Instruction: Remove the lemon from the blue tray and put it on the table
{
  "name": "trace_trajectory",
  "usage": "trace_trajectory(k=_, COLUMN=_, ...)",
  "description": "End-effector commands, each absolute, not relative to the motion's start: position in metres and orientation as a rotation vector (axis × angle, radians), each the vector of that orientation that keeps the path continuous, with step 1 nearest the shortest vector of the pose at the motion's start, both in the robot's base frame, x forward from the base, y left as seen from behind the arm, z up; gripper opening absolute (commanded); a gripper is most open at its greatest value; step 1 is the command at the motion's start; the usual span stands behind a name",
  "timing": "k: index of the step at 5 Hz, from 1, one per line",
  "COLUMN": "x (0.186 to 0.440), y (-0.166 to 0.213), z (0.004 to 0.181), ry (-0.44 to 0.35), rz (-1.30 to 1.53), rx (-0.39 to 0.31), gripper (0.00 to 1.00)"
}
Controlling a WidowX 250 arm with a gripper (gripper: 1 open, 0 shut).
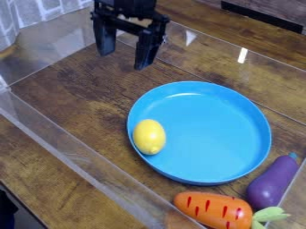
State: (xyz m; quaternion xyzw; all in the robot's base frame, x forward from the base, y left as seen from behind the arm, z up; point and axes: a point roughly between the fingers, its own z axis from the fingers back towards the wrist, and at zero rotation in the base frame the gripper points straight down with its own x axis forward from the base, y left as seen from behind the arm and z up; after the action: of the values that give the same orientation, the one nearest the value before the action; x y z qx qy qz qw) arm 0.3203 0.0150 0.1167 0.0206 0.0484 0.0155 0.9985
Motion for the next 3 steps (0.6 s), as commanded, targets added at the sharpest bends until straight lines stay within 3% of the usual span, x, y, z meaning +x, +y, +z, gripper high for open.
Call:
trace_trajectory(k=1, x=0.3231, y=0.009, z=0.1449, ry=0.041, rz=0.055, rx=0.034, gripper=1.0)
trace_trajectory(k=3, x=0.3232, y=-0.0001, z=0.1512, ry=0.072, rz=0.044, rx=0.027, gripper=1.0)
